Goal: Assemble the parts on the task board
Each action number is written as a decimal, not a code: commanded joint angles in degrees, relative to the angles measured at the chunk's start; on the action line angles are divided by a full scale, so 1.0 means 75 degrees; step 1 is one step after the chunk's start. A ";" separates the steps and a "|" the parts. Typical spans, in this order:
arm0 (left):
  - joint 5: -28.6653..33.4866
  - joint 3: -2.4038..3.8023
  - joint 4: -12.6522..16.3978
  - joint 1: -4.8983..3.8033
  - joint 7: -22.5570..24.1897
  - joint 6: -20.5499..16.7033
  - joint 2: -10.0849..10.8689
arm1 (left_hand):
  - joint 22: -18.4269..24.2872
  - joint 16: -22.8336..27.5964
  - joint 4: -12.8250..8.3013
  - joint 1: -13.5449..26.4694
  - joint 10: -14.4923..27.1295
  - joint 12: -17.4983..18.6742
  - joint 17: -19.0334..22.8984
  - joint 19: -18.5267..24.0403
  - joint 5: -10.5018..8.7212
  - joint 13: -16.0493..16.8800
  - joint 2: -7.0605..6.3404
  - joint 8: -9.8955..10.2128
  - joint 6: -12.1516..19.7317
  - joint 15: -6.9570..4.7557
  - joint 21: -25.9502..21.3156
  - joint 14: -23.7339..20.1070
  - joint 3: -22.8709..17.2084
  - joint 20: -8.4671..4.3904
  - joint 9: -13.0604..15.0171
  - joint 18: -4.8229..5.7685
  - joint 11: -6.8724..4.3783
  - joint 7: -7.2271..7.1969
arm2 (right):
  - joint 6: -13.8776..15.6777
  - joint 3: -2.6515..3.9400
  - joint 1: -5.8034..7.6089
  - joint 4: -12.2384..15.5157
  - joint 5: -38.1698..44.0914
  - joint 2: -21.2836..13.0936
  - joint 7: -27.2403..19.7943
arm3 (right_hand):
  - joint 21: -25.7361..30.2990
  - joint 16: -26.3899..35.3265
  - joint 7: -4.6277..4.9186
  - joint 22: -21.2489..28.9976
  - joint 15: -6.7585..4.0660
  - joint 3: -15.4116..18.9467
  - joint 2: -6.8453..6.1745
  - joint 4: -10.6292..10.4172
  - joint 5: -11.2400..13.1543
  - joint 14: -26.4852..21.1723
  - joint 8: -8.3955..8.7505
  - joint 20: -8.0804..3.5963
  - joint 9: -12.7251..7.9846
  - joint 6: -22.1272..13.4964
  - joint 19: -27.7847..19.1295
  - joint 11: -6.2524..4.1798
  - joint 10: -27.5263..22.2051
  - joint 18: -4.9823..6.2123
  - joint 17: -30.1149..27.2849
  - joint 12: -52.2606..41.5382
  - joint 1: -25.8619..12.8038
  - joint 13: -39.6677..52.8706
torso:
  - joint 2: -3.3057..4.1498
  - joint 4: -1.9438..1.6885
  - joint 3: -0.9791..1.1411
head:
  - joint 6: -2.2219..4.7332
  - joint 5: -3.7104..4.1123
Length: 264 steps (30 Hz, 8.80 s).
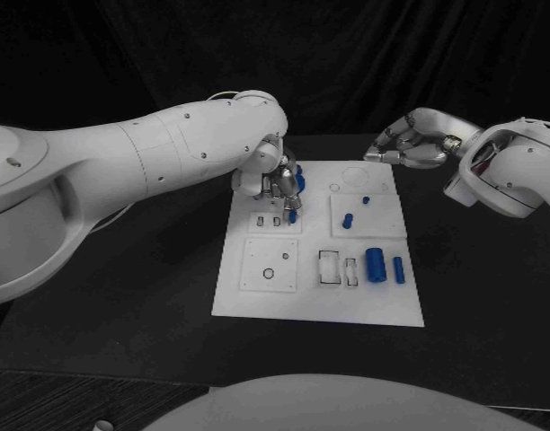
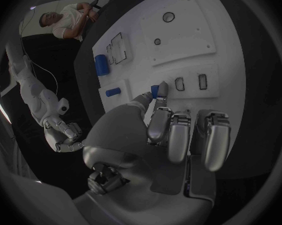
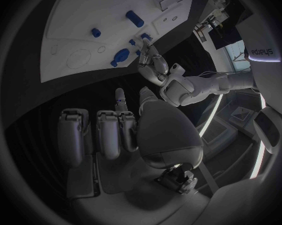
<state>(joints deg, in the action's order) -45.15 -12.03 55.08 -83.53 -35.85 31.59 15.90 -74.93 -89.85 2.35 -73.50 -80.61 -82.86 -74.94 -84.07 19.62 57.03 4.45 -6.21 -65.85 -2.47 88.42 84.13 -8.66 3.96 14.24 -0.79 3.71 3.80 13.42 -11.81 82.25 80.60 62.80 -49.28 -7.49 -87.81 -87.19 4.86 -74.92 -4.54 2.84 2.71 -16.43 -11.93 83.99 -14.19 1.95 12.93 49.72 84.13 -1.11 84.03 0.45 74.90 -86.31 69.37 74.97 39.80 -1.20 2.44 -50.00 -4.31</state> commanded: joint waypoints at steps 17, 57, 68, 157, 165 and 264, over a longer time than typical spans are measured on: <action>0.0050 0.0001 0.0051 0.0028 0.0008 -0.0236 0.0008 | -0.1564 -0.0020 -0.0871 0.0247 -0.1252 -0.0952 -0.2009 -0.0418 0.0464 0.4396 -0.0239 -0.0324 0.0021 -0.0095 -0.0071 0.0782 -0.1242 -0.0093 0.0569 -0.0023 -0.0547 -0.0010 | -0.0112 0.0005 -0.0026 -0.0025 0.0001 -0.0010 0.0122 | 0.0109 0.0080 0.0023 -0.1856 0.0059 0.0062 0.0022 -0.0009 0.0049 0.0586 0.0040 0.0050 -0.0016 0.0049 0.0534 0.0068 0.0256 0.0057 0.1055 0.0083 0.0094 0.0576 | 0.0000 0.0003 0.0004 | 0.0001 -0.0021; 0.0051 0.0001 0.0232 0.0013 -0.0100 -0.0497 0.0200 | -0.1559 -0.0020 -0.1149 0.0363 -0.1252 -0.0952 -0.2009 -0.0414 0.0518 0.4396 -0.0309 -0.0445 0.0100 -0.0081 -0.0088 0.0782 -0.1697 -0.0080 0.0832 -0.0026 -0.0526 0.0019 | -0.0155 0.0005 -0.0040 -0.0032 0.0001 -0.0038 0.0163 | 0.0133 0.0102 0.0029 -0.1848 0.0065 0.0077 0.0013 -0.0003 0.0060 0.0572 0.0052 0.0057 -0.0030 0.0035 0.0519 0.0073 0.0234 0.0064 0.1016 0.0102 0.0122 0.0538 | -0.0001 -0.0001 0.0005 | 0.0001 -0.0078; 0.0051 0.0002 0.0321 0.0008 0.0102 -0.0738 0.0280 | -0.1555 -0.0020 -0.1174 0.0526 -0.1252 -0.0952 -0.2009 -0.0409 0.0134 0.4396 -0.0333 -0.0483 0.0202 -0.0078 -0.0099 0.0782 -0.1796 -0.0073 0.0969 -0.0028 -0.0524 0.0023 | -0.0169 0.0005 -0.0040 -0.0028 0.0001 -0.0048 0.0169 | 0.0145 0.0106 0.0030 -0.1843 0.0066 0.0081 0.0013 -0.0001 0.0062 0.0570 0.0056 0.0059 -0.0035 0.0029 0.0511 0.0075 0.0230 0.0067 0.1010 0.0104 0.0135 0.0533 | -0.0002 0.0001 0.0011 | 0.0001 -0.0052; 0.0052 -0.0004 0.4025 -0.0304 0.1302 -0.1255 0.3519 | -0.1630 -0.0020 0.1116 0.1034 -0.1252 -0.0952 -0.2009 -0.0413 -0.1137 0.4396 -0.0022 -0.1843 0.1738 -0.0036 -0.0163 0.0782 -0.0283 -0.0048 0.1736 -0.0031 -0.0465 0.0092 | -0.0766 0.0005 -0.1201 0.2794 0.4722 -0.0709 0.3510 | -0.0030 -0.0150 -0.0001 -0.1913 0.0059 0.0070 -0.1044 0.0318 -0.1291 0.0691 -0.0342 0.0046 0.0578 0.0124 0.0641 0.0077 0.0790 0.0015 0.1483 -0.0486 0.0785 0.1987 | -0.0027 0.0005 -0.0018 | 0.0020 0.0558; 0.0052 -0.0004 0.3990 -0.0303 0.1301 -0.1205 0.3492 | -0.1623 -0.0020 0.1118 0.1033 -0.1252 -0.0952 -0.2009 -0.0406 -0.1138 0.4396 -0.0019 -0.1842 0.1735 -0.0035 -0.0170 0.0782 -0.0284 -0.0047 0.1734 -0.0034 -0.0464 0.0092 | -0.0987 0.0005 -0.1211 0.2889 0.4722 -0.0705 0.3606 | -0.0013 -0.0145 0.0008 -0.1906 0.0065 0.0046 -0.1056 0.0327 -0.1322 0.0688 -0.0362 0.0047 0.0626 0.0056 0.0631 0.0090 0.0785 0.0020 0.1470 -0.0481 0.0783 0.1973 | -0.0022 0.0004 -0.0017 | 0.0015 0.0581; 0.0052 -0.0008 0.3737 -0.0230 0.1253 -0.0900 0.3354 | -0.1538 -0.0020 0.1384 0.1108 -0.1252 -0.0952 -0.2009 -0.0308 -0.1112 0.4396 0.0214 -0.1652 0.1664 -0.0003 -0.0279 0.0782 -0.0307 -0.0002 0.1569 -0.0069 -0.0432 0.0125 | -0.0564 0.0005 -0.1313 0.2730 0.4844 -0.0389 0.3465 | 0.0114 -0.0143 -0.0012 -0.1863 0.0134 -0.0805 -0.0972 0.0961 -0.3703 0.0681 -0.0925 0.0118 0.1181 0.0128 0.0573 0.0165 0.0796 0.0053 0.1455 -0.0492 0.1032 0.2004 | -0.0025 0.0003 -0.0023 | 0.0001 0.0532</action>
<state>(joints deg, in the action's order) -45.17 -12.13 83.07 -85.36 -26.95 24.34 41.06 -74.91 -89.85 12.57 -65.05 -84.03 -89.85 -74.90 -83.98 11.25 74.90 5.40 -18.85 -53.13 -2.86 86.62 83.95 -10.93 3.68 26.05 -0.80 -0.07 4.61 4.39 -11.81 72.49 100.76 98.65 -52.03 19.44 -86.67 -88.13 4.76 -74.92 -3.58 -2.89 -4.14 -9.15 -39.50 83.95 -20.93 2.76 21.74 50.38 84.13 0.32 84.04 0.45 74.90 -89.69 77.04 74.91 39.63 -1.19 2.27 -50.01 -0.25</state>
